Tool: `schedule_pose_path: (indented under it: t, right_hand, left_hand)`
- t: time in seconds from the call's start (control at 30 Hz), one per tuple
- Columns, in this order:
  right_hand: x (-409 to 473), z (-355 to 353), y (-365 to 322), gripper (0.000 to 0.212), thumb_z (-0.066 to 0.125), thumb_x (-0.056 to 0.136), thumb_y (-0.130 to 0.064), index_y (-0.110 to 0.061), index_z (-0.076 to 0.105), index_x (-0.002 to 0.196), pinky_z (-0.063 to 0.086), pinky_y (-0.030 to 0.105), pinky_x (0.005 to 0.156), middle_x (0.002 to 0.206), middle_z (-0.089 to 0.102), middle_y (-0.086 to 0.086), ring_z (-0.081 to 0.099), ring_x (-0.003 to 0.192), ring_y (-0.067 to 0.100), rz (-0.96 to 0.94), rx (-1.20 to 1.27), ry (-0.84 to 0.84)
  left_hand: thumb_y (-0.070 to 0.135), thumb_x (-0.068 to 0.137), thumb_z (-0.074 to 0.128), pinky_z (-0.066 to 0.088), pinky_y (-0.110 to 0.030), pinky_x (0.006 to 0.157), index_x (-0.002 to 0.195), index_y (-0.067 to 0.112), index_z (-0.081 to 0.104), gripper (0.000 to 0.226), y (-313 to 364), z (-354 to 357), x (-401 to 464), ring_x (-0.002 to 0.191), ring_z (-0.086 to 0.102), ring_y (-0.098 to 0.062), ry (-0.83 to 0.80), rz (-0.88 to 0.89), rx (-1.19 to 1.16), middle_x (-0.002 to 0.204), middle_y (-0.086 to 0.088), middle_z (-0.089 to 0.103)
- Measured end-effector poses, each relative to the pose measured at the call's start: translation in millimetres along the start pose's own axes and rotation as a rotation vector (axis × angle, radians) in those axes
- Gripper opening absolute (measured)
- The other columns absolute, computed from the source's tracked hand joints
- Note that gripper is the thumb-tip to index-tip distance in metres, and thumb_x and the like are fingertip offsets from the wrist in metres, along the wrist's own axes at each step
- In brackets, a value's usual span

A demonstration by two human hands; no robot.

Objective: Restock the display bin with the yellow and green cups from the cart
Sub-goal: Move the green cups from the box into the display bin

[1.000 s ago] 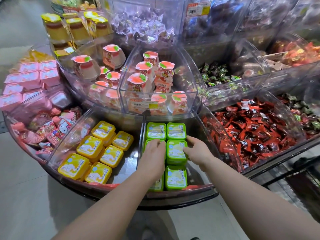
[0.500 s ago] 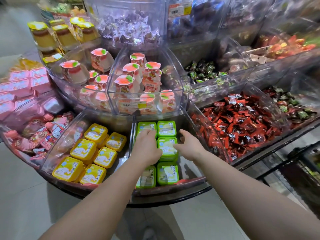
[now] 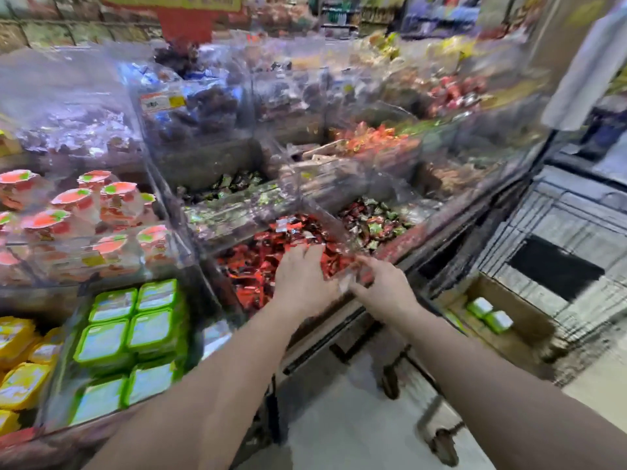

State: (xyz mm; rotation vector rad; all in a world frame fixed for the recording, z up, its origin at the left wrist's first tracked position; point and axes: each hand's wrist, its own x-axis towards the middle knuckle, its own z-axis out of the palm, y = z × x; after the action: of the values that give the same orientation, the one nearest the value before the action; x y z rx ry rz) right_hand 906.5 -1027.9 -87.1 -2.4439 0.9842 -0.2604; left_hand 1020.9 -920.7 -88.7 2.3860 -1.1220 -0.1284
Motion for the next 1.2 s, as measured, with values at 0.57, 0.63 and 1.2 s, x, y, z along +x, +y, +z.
schedule_pose_path:
  t: [0.57,0.63,1.2]
  right_hand:
    - [-23,-108,303,0.066,0.067,0.084,-0.043,-0.027,0.041,0.143,0.035,0.035,0.108,0.14,0.05,0.004,0.044,0.13,0.025,0.434,0.031,0.142]
    - [-6,-111,334,0.068,0.069,0.082,-0.042,-0.027,0.041,0.143,0.037,0.038,0.108,0.139,0.05,0.006,0.044,0.129,0.027,0.484,0.036,0.139]
    - [133,-75,529,0.068,0.067,0.082,-0.033,-0.022,0.038,0.143,0.046,0.036,0.1,0.132,0.055,0.01,0.055,0.118,0.028,0.824,0.177,-0.163]
  left_hand:
    - [0.045,0.083,0.062,0.023,-0.034,0.113,0.144,0.022,0.035,0.07,250,196,66,0.137,0.028,-0.027,-0.357,0.351,0.013,0.148,-0.007,0.035]
    - [0.045,0.082,0.063,0.024,-0.035,0.113,0.142,0.023,0.036,0.07,259,225,89,0.137,0.03,-0.027,-0.39,0.354,0.019,0.146,-0.007,0.037]
    - [0.034,0.076,0.071,0.028,-0.03,0.112,0.144,0.02,0.036,0.077,278,417,257,0.132,0.037,-0.025,-0.738,0.149,-0.002,0.141,-0.006,0.041]
